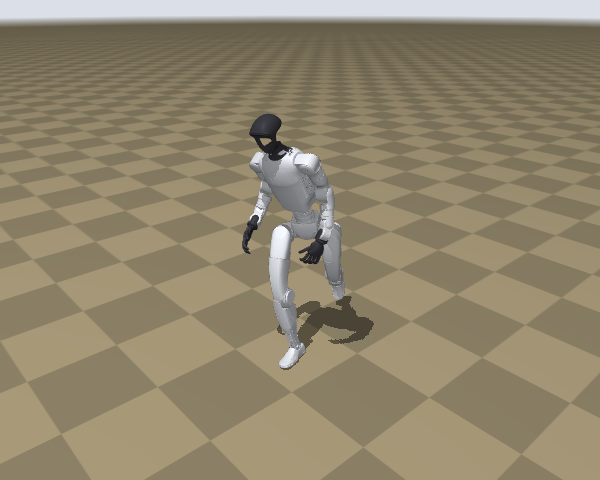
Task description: Walk run
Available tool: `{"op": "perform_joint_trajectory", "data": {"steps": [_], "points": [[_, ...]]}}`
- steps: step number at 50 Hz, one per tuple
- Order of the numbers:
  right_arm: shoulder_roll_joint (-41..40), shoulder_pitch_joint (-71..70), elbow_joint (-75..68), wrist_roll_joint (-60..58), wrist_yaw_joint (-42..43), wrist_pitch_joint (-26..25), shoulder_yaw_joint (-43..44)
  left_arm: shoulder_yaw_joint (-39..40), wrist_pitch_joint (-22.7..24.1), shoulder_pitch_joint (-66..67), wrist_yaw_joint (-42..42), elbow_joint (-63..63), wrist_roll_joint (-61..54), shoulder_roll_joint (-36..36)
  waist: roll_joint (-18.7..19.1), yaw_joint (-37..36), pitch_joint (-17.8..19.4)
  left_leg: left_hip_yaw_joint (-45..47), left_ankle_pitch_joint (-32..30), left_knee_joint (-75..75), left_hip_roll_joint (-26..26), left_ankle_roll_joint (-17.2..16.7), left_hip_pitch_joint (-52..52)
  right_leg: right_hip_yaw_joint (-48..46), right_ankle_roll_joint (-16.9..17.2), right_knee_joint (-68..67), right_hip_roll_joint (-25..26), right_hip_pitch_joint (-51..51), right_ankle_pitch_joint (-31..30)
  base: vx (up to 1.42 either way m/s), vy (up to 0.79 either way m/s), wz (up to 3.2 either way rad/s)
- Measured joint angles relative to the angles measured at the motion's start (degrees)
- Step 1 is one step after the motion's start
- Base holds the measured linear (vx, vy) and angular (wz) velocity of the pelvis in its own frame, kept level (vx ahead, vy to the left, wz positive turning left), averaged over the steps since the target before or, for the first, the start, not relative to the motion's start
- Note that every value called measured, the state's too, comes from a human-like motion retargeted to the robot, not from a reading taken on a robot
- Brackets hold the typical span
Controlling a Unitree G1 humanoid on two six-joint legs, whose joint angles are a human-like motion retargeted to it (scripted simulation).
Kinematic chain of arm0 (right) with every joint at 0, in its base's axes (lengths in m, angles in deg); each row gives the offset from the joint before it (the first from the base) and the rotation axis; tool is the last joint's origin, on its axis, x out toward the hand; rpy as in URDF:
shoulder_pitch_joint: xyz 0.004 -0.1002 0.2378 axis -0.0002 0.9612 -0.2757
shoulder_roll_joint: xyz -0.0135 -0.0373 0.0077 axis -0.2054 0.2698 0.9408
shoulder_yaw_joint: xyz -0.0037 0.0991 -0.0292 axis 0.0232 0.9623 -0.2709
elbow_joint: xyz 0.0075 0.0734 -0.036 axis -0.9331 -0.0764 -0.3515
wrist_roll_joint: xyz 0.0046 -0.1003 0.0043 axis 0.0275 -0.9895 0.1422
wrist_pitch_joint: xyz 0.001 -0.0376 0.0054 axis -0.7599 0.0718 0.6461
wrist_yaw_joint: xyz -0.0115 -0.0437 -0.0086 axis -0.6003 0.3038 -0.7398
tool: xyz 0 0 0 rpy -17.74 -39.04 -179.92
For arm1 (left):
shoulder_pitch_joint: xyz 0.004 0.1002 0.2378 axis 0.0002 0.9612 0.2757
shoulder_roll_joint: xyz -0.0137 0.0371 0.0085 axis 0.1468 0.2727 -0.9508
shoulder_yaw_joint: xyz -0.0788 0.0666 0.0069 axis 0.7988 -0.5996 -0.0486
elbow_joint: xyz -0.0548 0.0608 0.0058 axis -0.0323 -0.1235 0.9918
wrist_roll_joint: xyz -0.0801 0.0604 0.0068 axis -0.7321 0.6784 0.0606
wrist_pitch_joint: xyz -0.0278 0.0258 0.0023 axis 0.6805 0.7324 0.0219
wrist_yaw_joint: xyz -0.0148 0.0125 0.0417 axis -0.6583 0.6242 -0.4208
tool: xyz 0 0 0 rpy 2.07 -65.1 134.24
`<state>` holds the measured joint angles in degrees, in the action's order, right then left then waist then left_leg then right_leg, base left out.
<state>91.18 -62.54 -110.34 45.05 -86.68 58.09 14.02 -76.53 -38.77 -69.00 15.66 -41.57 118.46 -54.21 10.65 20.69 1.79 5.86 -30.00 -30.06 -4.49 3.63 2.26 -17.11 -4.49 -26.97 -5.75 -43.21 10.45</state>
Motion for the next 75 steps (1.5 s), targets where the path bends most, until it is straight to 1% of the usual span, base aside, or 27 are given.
{"op": "perform_joint_trajectory", "data": {"steps": [3, 9, 11, 15, 17, 20, 22, 24, 27, 29, 33, 34, 35, 39, 42, 43, 48, 51, 53, 57, 60, 62, 63, 65, 67, 70, 75], "points": [[0.90, -4.66, -2.84, 0.07, -0.58, 0.23, -4.80, 6.74, 2.29, 3.49, -0.22, -1.49, 6.40, -3.48, -4.68, -4.67, 3.03, -5.33, 5.23, -22.18, -13.03, -3.20, -8.16, 10.11, 2.77, -9.26, 0.28, 7.54, 9.13, 2.31, -1.10, -1.49], [-1.51, -13.10, -14.69, 18.71, -23.29, -7.47, -9.80, 16.63, 5.70, 8.17, -8.88, -5.76, 6.37, -8.56, -9.80, -18.51, -3.04, 7.16, 28.12, -37.40, -1.63, 7.64, -42.63, 12.63, 0.10, 2.14, 7.21, 28.15, 14.85, 2.25, -0.77, -0.73], [-2.07, -13.18, -15.21, 20.82, -26.61, -9.31, -10.81, 17.44, 7.82, 8.52, -9.37, -7.44, 3.52, -7.11, -13.24, -23.82, -3.99, 9.39, 30.58, -28.05, -0.27, 4.97, -49.69, 13.88, 1.62, 9.93, 8.49, 36.38, 2.59, 2.05, -0.74, -0.86], [-2.91, -11.59, -14.68, 13.57, -22.47, -8.98, -9.03, 14.93, 8.14, 6.71, -10.39, -9.66, 0.08, -1.00, -19.75, -33.72, -2.81, 10.63, 32.78, 2.90, 1.78, -1.13, -53.38, 10.54, 9.12, 18.94, 5.45, 49.63, -39.55, 2.49, -0.77, -0.55], [-3.93, -9.77, -13.51, 9.04, -19.52, -8.26, -7.68, 12.67, 6.41, 4.06, -9.74, -10.09, 0.80, 1.79, -20.26, -34.26, 1.51, 7.41, 35.73, 12.78, -2.64, -4.21, -48.57, 5.75, 13.57, 1.07, 0.98, 50.18, -40.45, 2.42, -0.75, 0.63], [-6.39, -8.93, -12.79, 5.45, -15.81, -8.31, -8.83, 11.16, 3.13, -1.08, -9.49, -9.86, 4.12, 4.76, -16.36, -28.93, 6.24, 0.53, 29.82, 18.27, -4.37, -6.20, -38.16, 17.52, 13.89, -12.16, 16.19, 51.14, -40.45, 2.34, -0.86, 1.45], [-7.75, -8.89, -13.59, 2.71, -16.45, -9.13, -10.11, 10.36, 1.82, -2.58, -9.96, -9.75, 5.65, 5.72, -14.85, -19.67, 6.19, -4.61, 33.66, 8.45, -6.96, 6.15, -34.63, 9.89, 15.40, -19.36, 20.44, 45.41, -39.47, 2.66, -1.23, 2.26], [-9.03, -7.38, -15.72, -1.00, -18.83, -10.88, -10.77, 9.25, 0.81, -2.49, -10.29, -7.60, 5.92, 6.26, -13.53, -13.08, 4.51, -11.24, 43.76, -0.98, -5.85, 5.91, -32.84, 7.28, 12.99, -32.37, 21.54, 34.76, -31.99, 2.70, -1.19, 0.97], [-8.20, -3.40, -16.22, -3.52, -24.63, -13.96, -9.06, 9.28, 0.42, -1.37, -5.69, -2.10, 5.66, 4.41, -10.10, -9.05, -4.38, -8.42, 50.84, 2.12, -6.16, 9.11, -23.34, 4.41, 4.80, -38.55, 10.72, 18.14, -18.56, 2.31, -0.70, -0.55], [-7.21, 0.04, -14.11, -3.53, -23.92, -11.90, -6.71, 6.71, 0.25, 0.92, -3.58, 0.07, 5.41, 3.32, -7.98, -4.96, -8.40, -9.79, 42.65, 10.57, -7.63, 7.40, -13.93, 3.70, 4.32, -32.57, 5.50, 9.22, -12.81, 2.53, -0.89, 0.45], [-5.41, 4.36, -7.70, -1.83, -12.27, -3.47, -3.61, 3.67, 3.32, 3.89, -2.80, 2.46, 7.09, 3.09, -1.26, 5.32, -8.48, -7.69, 3.40, 19.01, 0.28, -4.93, 0.05, 1.02, 11.14, -6.07, 0.11, 2.16, -9.05, 2.42, -1.08, 1.09], [-4.99, 4.64, -6.65, -2.48, -7.92, -1.58, -3.09, 2.76, 4.12, 4.35, -2.03, 2.44, 7.97, 3.71, -0.20, 6.38, -6.97, -4.06, 0.00, 13.97, 3.17, -8.02, 1.43, 1.94, 11.63, 0.94, 1.25, 3.04, -6.88, 2.26, -1.09, 0.03], [-4.54, 4.67, -5.87, -3.57, -3.12, 0.08, -2.82, 1.95, 4.89, 4.71, -1.05, 2.24, 8.91, 4.52, 0.52, 6.72, -5.04, 0.71, 0.00, 6.18, 6.15, -10.61, 2.21, 3.78, 11.54, 7.44, 3.42, 4.47, -4.06, 2.00, -0.91, -0.56], [-3.34, 0.92, -5.87, -10.29, 2.94, -1.09, -2.48, 0.43, 4.03, 3.41, -0.59, 0.82, 13.18, 6.45, -1.55, 6.24, -1.65, -3.96, 0.00, -6.01, -0.03, -4.00, 5.80, 11.47, 10.46, 19.83, 2.47, 11.00, -1.44, 2.08, -0.93, -0.42], [-1.57, -1.81, -6.02, -8.16, -1.81, -2.56, -4.91, 3.84, 2.92, 1.38, -1.29, 1.92, 12.91, 4.46, -6.49, 5.12, -0.54, -1.60, 2.96, -14.19, -7.45, 0.46, 4.02, 16.70, 1.62, 11.43, -0.26, 14.80, -14.67, 2.52, -1.21, -0.54], [-1.36, -1.30, -6.98, -5.48, -3.66, -2.76, -8.01, 6.42, 3.85, 2.68, -0.98, 3.32, 13.47, 3.32, -6.63, 2.22, -0.90, 1.23, 6.26, -21.15, -8.64, 2.62, 0.49, 23.33, 1.01, 4.52, 4.98, 16.49, -7.56, 3.36, -1.61, -1.59], [-1.16, -2.96, -17.41, 6.53, -21.92, -8.39, -13.13, 9.31, 8.26, 7.17, -8.88, 2.83, 12.58, 1.57, -9.45, -13.97, -12.23, 9.62, 26.53, -35.15, 0.17, 10.92, -29.59, 20.94, -4.01, 3.84, 9.77, 29.25, 4.04, 2.31, -0.97, -0.76], [-0.80, -2.63, -17.48, 4.16, -23.79, -11.10, -13.45, 9.94, 9.45, 8.15, -12.98, -1.84, 12.62, 2.86, -13.54, -19.27, -12.96, 8.86, 28.66, -16.01, -3.58, 7.04, -37.51, 14.84, 1.20, 13.13, 9.67, 41.19, -20.37, 2.55, -0.89, -0.28], [-0.22, -1.94, -16.55, 1.42, -21.46, -10.54, -13.84, 9.75, 8.31, 7.75, -13.39, -3.47, 13.08, 4.19, -16.93, -25.33, -11.31, 9.07, 29.11, 1.12, -5.28, 3.76, -38.45, 9.40, 9.46, 13.42, 6.58, 47.80, -38.03, 2.78, -0.97, -0.96], [-0.87, -0.78, -13.94, -6.17, -15.36, -8.30, -12.07, 7.52, 6.11, 2.50, -7.95, -4.10, 12.13, 7.63, -16.94, -31.09, -3.85, 1.26, 35.64, 28.50, -8.28, -5.00, -32.17, 11.35, 19.49, -6.86, 10.93, 53.31, -40.45, 2.37, -1.04, 0.02], [-1.95, -1.69, -13.75, -9.63, -11.58, -7.50, -12.35, 6.61, 5.11, -1.68, -6.13, -3.08, 10.27, 8.34, -8.30, -31.60, 0.46, -3.70, 34.86, 29.25, -0.75, -12.22, -25.99, 4.20, 14.52, -10.42, 16.39, 60.48, -40.45, 2.26, -0.80, 0.03], [-2.83, -2.29, -15.13, -10.35, -12.46, -8.12, -12.48, 6.34, 5.57, -2.56, -6.58, -2.95, 10.19, 8.46, -7.50, -26.35, 0.74, -10.45, 22.22, 18.02, -4.94, 7.91, -24.22, -3.55, 9.14, -18.17, 14.94, 58.45, -37.66, 2.25, -0.87, 0.87], [-4.14, -2.12, -16.81, -10.74, -13.47, -9.25, -12.11, 6.90, 6.42, -2.47, -7.18, -2.32, 11.45, 8.06, -10.16, -22.72, 0.46, -16.23, 29.55, 11.00, -9.98, 8.76, -24.25, -2.68, 8.86, -24.38, 15.71, 54.06, -34.63, 2.73, -1.07, 1.48], [-7.62, -0.06, -20.99, -10.63, -18.93, -13.13, -10.35, 8.83, 8.74, -2.18, -10.95, 1.90, 12.80, 8.74, -11.85, -15.68, -1.36, -11.60, 38.37, -0.69, -6.86, 8.36, -24.42, 1.47, 9.22, -38.82, 13.71, 42.69, -25.05, 2.92, -1.14, 0.76], [-7.20, -0.05, -21.32, -8.23, -26.27, -16.53, -13.15, 13.41, 10.31, -1.67, -11.33, 5.25, 13.89, 7.74, -11.86, -12.96, -8.97, -6.35, 43.75, 0.14, -8.41, 11.02, -20.59, 11.45, 10.13, -37.70, 12.43, 29.92, -18.03, 2.17, -0.73, -1.11], [-4.24, 3.09, -17.40, -9.96, -24.38, -14.86, -10.35, 9.43, 6.89, 1.59, -9.38, 6.55, 13.74, 6.27, -8.75, -8.64, -13.33, -6.61, 32.84, 9.65, -7.87, 7.79, -8.17, 11.74, 9.24, -19.28, 7.62, 20.98, -14.65, 2.29, -0.76, 0.27], [-5.09, 5.03, -10.27, -6.07, -5.21, -5.11, -5.95, 5.13, 7.72, 2.58, -8.32, 7.70, 7.97, 6.28, -6.91, 0.27, -10.30, -2.51, 0.00, 12.95, -0.99, -8.27, 6.44, 11.75, 11.34, 16.89, 3.02, 18.50, -8.58, 1.93, -0.89, 0.76]]}}
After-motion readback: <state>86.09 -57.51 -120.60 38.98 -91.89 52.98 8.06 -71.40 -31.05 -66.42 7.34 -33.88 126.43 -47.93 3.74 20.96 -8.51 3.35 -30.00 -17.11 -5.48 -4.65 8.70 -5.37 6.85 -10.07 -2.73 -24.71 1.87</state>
